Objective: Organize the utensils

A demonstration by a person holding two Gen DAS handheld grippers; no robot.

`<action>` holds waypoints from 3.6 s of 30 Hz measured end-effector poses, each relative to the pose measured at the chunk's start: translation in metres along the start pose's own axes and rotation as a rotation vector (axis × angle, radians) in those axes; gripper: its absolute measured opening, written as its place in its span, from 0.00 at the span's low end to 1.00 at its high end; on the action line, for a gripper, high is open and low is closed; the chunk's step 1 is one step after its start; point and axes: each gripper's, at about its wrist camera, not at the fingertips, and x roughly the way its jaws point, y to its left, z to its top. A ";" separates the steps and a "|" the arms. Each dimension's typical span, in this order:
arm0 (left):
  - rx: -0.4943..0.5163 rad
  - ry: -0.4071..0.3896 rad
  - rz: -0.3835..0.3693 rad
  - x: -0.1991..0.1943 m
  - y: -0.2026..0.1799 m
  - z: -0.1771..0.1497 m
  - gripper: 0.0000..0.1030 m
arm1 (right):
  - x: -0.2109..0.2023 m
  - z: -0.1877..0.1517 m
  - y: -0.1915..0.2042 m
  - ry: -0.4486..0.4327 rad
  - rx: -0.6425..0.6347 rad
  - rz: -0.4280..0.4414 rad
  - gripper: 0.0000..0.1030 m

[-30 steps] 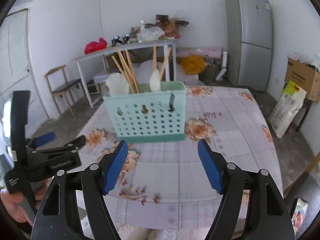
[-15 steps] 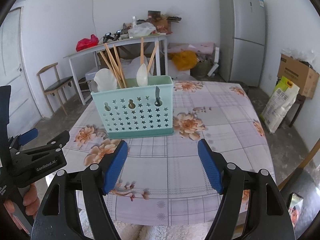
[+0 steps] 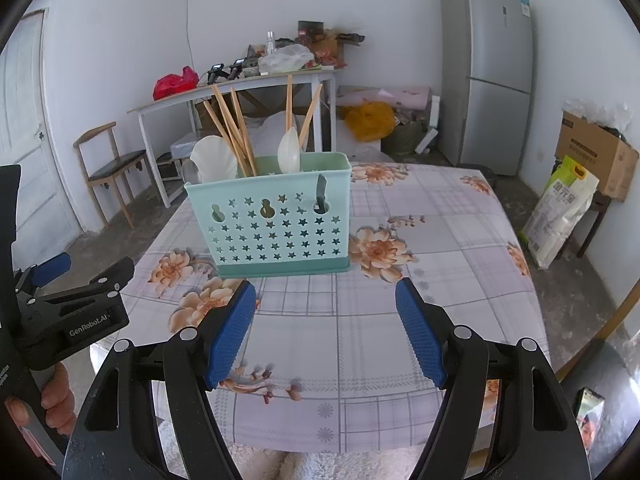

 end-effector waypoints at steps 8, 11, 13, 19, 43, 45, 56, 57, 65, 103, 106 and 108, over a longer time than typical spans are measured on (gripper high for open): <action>-0.013 -0.003 0.015 -0.003 0.003 0.001 0.94 | 0.000 0.000 -0.001 -0.005 -0.005 -0.001 0.67; -0.009 -0.006 0.019 -0.003 0.004 0.001 0.94 | -0.001 0.000 -0.002 -0.007 -0.007 -0.009 0.67; -0.004 -0.006 0.020 -0.003 0.005 0.000 0.94 | -0.001 0.001 -0.003 -0.010 -0.009 -0.019 0.67; 0.040 -0.005 0.038 -0.001 0.010 -0.008 0.94 | -0.004 0.003 -0.005 -0.018 -0.009 -0.026 0.67; 0.044 0.020 0.068 0.005 0.030 -0.017 0.94 | -0.002 0.004 0.002 -0.006 -0.024 -0.016 0.67; 0.044 0.021 0.069 0.005 0.031 -0.017 0.94 | -0.003 0.004 0.001 -0.008 -0.022 -0.011 0.67; 0.041 0.021 0.081 0.007 0.042 -0.023 0.94 | -0.016 0.001 -0.023 -0.020 0.029 -0.008 0.67; 0.040 0.022 0.081 0.007 0.042 -0.023 0.94 | -0.016 0.000 -0.024 -0.019 0.028 -0.014 0.67; 0.051 0.012 0.068 0.006 0.037 -0.021 0.94 | -0.026 -0.010 -0.039 -0.028 0.027 -0.069 0.67; 0.099 0.008 0.009 -0.004 0.010 -0.020 0.94 | -0.051 -0.026 -0.073 -0.065 0.055 -0.188 0.91; 0.099 0.008 0.009 -0.004 0.010 -0.020 0.94 | -0.049 -0.025 -0.073 -0.060 0.053 -0.193 0.91; 0.099 0.008 0.009 -0.004 0.010 -0.020 0.94 | -0.049 -0.025 -0.073 -0.060 0.054 -0.193 0.91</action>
